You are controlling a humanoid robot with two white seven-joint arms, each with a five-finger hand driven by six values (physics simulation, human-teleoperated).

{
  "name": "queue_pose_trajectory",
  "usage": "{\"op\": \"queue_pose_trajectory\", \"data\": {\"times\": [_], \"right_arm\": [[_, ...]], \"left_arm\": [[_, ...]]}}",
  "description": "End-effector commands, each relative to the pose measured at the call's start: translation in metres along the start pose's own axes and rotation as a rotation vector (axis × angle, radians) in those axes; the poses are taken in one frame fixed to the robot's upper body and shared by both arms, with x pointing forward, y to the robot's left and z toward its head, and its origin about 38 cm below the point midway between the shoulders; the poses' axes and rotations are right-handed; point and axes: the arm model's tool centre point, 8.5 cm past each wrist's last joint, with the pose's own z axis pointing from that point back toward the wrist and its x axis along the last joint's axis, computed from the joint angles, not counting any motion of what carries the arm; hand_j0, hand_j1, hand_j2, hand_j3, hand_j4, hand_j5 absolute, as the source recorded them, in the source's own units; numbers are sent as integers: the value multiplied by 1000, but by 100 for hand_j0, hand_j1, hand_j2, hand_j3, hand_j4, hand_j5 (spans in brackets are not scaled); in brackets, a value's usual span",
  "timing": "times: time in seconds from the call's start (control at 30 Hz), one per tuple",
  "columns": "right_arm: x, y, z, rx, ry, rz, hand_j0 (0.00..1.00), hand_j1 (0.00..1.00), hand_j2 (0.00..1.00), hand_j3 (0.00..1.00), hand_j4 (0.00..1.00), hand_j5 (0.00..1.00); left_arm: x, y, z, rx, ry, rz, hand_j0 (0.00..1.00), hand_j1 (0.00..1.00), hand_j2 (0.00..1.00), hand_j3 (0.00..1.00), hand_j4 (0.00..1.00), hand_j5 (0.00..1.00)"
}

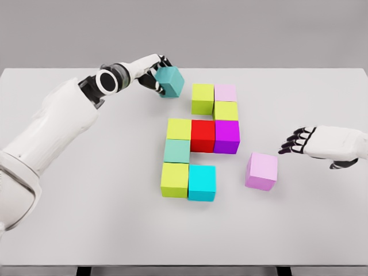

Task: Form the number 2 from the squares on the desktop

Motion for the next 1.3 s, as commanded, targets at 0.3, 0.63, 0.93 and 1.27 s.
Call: {"op": "queue_pose_trajectory", "data": {"times": [0.3,0.63,0.93,1.27], "right_arm": [[21,-1,0,23,-39,57,100,100,100,100,100,100],[33,9,-13,45,-86,42,100,100,100,100,100,100],[48,13,-31,38,-144,27,100,100,100,100,100,100],[53,14,-37,36,-165,24,100,100,100,100,100,100]], "left_arm": [[38,4,16,14,183,-9,42,42,42,42,42,42],[52,-18,9,-14,176,-50,42,42,42,42,42,42],[54,-29,7,-25,177,-90,42,42,42,42,42,42],[54,-28,8,-25,178,-90,55,55,55,55,55,55]]}}
